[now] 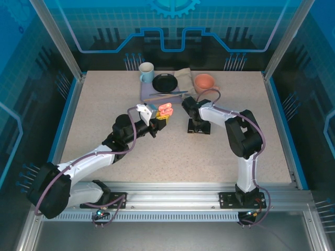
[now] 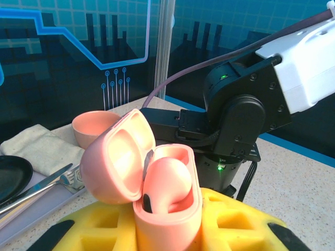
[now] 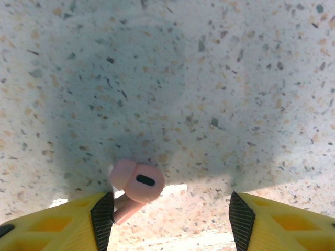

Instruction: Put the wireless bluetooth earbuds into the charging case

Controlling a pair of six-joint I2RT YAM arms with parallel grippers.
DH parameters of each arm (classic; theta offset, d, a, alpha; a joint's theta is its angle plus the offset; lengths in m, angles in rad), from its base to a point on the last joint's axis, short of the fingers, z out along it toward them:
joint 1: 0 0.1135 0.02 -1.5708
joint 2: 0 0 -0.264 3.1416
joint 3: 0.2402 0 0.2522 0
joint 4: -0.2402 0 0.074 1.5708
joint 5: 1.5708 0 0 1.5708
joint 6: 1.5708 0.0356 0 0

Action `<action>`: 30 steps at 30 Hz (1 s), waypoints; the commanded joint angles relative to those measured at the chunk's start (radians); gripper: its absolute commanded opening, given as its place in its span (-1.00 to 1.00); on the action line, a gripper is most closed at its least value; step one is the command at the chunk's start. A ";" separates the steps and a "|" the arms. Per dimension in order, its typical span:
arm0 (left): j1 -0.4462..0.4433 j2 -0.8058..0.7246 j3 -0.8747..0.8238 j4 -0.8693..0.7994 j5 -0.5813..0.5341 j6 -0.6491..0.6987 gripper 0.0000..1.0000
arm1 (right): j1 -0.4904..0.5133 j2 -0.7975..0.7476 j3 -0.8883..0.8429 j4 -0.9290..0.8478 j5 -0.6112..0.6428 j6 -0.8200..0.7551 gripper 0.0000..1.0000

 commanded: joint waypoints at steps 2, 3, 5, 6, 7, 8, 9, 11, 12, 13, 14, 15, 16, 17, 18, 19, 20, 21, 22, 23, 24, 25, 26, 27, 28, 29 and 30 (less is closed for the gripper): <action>0.005 0.003 0.030 0.036 0.015 -0.012 -1.00 | 0.001 -0.052 -0.029 -0.033 0.016 0.003 0.27; 0.004 0.003 0.030 0.036 0.015 -0.012 -1.00 | -0.001 -0.057 -0.031 -0.033 0.012 0.002 0.27; 0.004 0.003 0.030 0.037 0.015 -0.013 -1.00 | -0.002 -0.081 -0.039 -0.009 -0.016 -0.007 0.26; 0.004 0.003 0.030 0.037 0.015 -0.013 -1.00 | -0.001 -0.089 -0.039 -0.002 -0.027 -0.007 0.27; 0.005 0.003 0.030 0.037 0.016 -0.012 -1.00 | -0.001 -0.096 -0.033 0.003 -0.042 -0.011 0.27; 0.005 0.003 0.029 0.037 0.017 -0.013 -1.00 | -0.001 -0.101 -0.024 0.006 -0.050 -0.014 0.27; 0.005 0.004 0.029 0.037 0.015 -0.014 -1.00 | -0.001 -0.102 -0.014 0.004 -0.052 -0.013 0.27; 0.005 0.002 0.028 0.036 0.014 -0.011 -1.00 | -0.003 -0.090 0.012 -0.009 -0.048 -0.009 0.27; 0.005 0.002 0.027 0.037 0.014 -0.011 -1.00 | -0.005 -0.081 0.026 -0.016 -0.046 -0.004 0.27; 0.004 0.000 0.027 0.036 0.013 -0.010 -1.00 | -0.009 -0.068 0.040 -0.023 -0.046 0.002 0.27; 0.004 0.000 0.026 0.035 0.013 -0.011 -1.00 | -0.011 -0.054 0.052 -0.025 -0.047 0.008 0.27; 0.004 0.000 0.026 0.036 0.013 -0.011 -1.00 | -0.013 -0.045 0.058 -0.027 -0.047 0.011 0.26; 0.005 0.000 0.025 0.036 0.014 -0.013 -1.00 | -0.015 -0.028 0.071 -0.025 -0.044 0.013 0.26; 0.005 0.002 0.027 0.037 0.014 -0.013 -1.00 | -0.016 -0.013 0.081 -0.027 -0.039 0.016 0.25; 0.005 0.002 0.028 0.036 0.015 -0.013 -1.00 | -0.017 -0.001 0.095 -0.033 -0.040 0.017 0.25; 0.005 0.002 0.029 0.036 0.014 -0.014 -1.00 | -0.018 0.018 0.106 -0.040 -0.038 0.015 0.25; 0.005 0.002 0.029 0.035 0.014 -0.014 -1.00 | -0.018 0.032 0.114 -0.045 -0.038 0.014 0.24; 0.004 0.002 0.030 0.036 0.014 -0.014 -1.00 | -0.018 0.041 0.117 -0.046 -0.038 0.013 0.24; 0.004 0.002 0.030 0.035 0.014 -0.013 -1.00 | -0.019 0.048 0.120 -0.047 -0.036 0.014 0.23; 0.005 0.001 0.030 0.036 0.013 -0.012 -1.00 | -0.019 0.054 0.118 -0.046 -0.033 0.016 0.23; 0.004 0.000 0.030 0.035 0.014 -0.011 -1.00 | -0.020 0.058 0.117 -0.045 -0.033 0.018 0.23; 0.005 0.002 0.030 0.037 0.013 -0.011 -1.00 | -0.021 0.061 0.115 -0.044 -0.032 0.018 0.23; 0.005 0.001 0.031 0.038 0.013 -0.011 -1.00 | -0.020 0.064 0.113 -0.044 -0.029 0.018 0.23; 0.005 0.004 0.032 0.037 0.014 -0.013 -1.00 | -0.020 0.068 0.111 -0.044 -0.026 0.020 0.23; 0.005 0.005 0.031 0.040 0.015 -0.014 -1.00 | -0.021 0.070 0.110 -0.045 -0.025 0.020 0.23; 0.005 0.007 0.030 0.042 0.014 -0.014 -1.00 | -0.022 0.075 0.110 -0.045 -0.025 0.020 0.23; 0.005 0.007 0.030 0.043 0.014 -0.015 -1.00 | -0.021 0.076 0.108 -0.045 -0.024 0.018 0.22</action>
